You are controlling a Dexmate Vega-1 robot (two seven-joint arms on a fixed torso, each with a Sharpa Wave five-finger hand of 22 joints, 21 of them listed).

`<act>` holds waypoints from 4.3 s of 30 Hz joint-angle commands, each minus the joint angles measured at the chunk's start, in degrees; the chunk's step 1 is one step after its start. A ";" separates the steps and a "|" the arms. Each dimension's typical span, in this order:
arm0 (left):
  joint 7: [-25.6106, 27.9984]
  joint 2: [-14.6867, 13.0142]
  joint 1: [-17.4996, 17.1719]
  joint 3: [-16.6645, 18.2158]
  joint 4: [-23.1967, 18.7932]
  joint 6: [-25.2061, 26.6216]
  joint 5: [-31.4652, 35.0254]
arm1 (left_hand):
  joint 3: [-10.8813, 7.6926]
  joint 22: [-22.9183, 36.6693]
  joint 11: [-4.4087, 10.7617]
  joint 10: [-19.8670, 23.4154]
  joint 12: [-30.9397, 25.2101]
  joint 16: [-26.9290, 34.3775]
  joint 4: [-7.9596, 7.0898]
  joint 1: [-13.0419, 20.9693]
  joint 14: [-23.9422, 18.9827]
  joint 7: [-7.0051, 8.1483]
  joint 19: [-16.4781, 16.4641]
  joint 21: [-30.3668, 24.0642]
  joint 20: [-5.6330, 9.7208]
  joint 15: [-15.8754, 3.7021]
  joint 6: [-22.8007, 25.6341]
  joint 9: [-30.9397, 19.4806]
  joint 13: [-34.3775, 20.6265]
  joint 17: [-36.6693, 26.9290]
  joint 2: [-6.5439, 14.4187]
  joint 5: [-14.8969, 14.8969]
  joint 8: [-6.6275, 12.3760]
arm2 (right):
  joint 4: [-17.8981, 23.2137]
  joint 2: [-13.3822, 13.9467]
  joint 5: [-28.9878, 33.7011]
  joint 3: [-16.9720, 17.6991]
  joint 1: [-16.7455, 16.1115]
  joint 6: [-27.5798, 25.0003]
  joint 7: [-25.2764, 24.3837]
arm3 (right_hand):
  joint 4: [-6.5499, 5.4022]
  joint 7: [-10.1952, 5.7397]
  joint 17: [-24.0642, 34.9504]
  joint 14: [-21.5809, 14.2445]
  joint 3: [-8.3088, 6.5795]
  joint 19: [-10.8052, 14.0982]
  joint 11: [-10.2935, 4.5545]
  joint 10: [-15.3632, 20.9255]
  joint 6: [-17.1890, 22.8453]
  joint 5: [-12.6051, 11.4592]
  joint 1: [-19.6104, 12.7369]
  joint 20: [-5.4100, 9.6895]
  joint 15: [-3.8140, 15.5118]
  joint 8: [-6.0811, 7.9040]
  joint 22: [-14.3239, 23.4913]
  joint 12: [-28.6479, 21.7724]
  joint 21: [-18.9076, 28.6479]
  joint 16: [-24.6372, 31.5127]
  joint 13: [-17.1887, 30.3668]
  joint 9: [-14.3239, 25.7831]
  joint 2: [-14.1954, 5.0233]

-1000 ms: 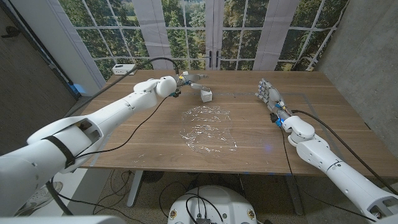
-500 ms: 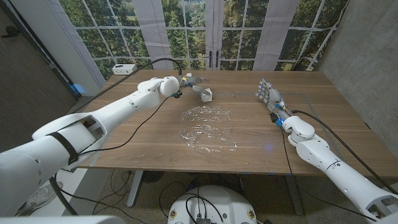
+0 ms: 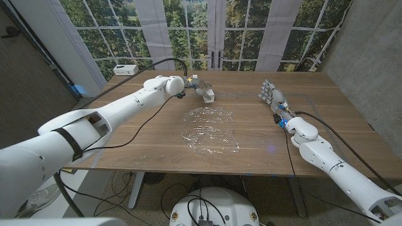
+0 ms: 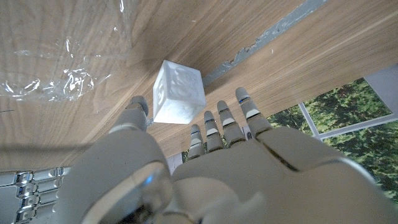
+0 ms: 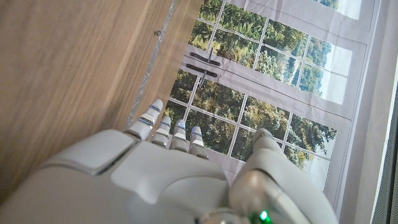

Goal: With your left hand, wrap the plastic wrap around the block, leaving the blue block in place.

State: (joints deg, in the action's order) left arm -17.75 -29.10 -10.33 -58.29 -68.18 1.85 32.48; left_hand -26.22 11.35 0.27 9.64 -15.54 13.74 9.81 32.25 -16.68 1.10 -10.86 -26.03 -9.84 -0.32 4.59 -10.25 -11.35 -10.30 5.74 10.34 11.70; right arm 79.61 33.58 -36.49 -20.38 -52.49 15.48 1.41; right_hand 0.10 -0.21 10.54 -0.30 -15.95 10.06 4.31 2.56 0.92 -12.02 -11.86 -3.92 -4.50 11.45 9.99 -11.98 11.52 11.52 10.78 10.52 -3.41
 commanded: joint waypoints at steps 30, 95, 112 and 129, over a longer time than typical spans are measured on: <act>7.60 2.44 -0.67 -2.51 0.97 2.90 5.17 | 3.36 -0.09 0.76 13.44 1.23 -0.78 -3.52 4.06 -8.15 -0.44 -4.79 -3.57 1.02 -0.43 13.54 -0.51 -0.65 -0.52 -5.52 0.10 -0.11 | -0.95 -0.11 -0.52 0.26 0.46 -0.17 0.25 | 0.33 -0.37 0.17 -0.82 0.25 0.50 0.23 0.62 0.47 0.46 0.06 -1.12 -1.05 -0.13 0.17 0.28 0.12 -0.03 0.35 0.26 -0.33; 15.66 -11.71 -11.56 8.64 -21.69 -8.12 8.47 | -2.74 0.24 7.08 45.59 -14.56 5.12 -1.09 27.85 -28.76 -2.34 -10.84 -8.49 4.87 -9.68 45.84 -5.46 -9.80 -1.86 4.01 0.41 10.74 | 9.84 0.84 2.71 -0.19 -4.25 -4.23 -8.67 | 0.55 -0.82 0.19 -1.82 0.34 0.74 0.82 1.44 1.00 0.53 0.26 -1.23 -1.58 -0.19 0.17 0.32 0.06 -0.07 0.36 0.26 -0.72; 10.71 -12.53 -11.27 10.78 -20.11 -22.87 5.85 | -2.62 0.19 7.24 45.41 -15.12 4.85 -1.20 27.94 -28.67 -1.98 -10.29 -8.58 4.94 -10.26 45.86 -6.05 -10.64 -2.11 3.88 0.38 11.02 | 13.88 1.34 4.99 -0.35 -5.27 -6.12 -12.13 | 0.69 -0.88 0.18 -1.90 0.33 0.85 1.07 1.60 1.12 0.54 0.19 -1.21 -1.50 -0.19 0.17 0.33 0.07 -0.13 0.36 0.26 -0.79; 5.59 -14.12 -14.14 13.04 -21.94 -28.90 3.85 | -2.57 0.14 7.09 45.44 -15.63 4.49 -1.08 28.26 -28.24 -2.20 -9.68 -8.60 4.76 -10.23 46.02 -6.58 -11.33 -2.29 3.76 0.38 11.35 | 16.31 0.84 6.84 -1.40 -5.23 -7.72 -13.81 | 0.81 -0.92 0.18 -1.82 0.37 0.85 1.13 1.50 1.16 0.56 0.19 -1.09 -1.54 -0.23 0.17 0.43 0.04 -0.23 0.36 0.26 -0.78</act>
State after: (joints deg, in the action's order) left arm -9.12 -42.17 -22.73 -46.68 -88.90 -22.92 37.59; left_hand -28.07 11.47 -0.59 46.87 -30.63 18.42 9.52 52.99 -45.87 -3.96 -20.85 -34.33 -5.11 -4.72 42.30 -16.65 -15.91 -12.44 2.29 10.41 22.58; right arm 94.51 34.97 -30.41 -21.07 -57.73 8.79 -11.47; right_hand 0.54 -1.03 10.53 -2.05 -15.51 10.44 5.02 3.89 1.74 -11.63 -11.56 -4.92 -5.83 11.39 9.98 -11.65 11.52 11.52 11.05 10.52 -3.72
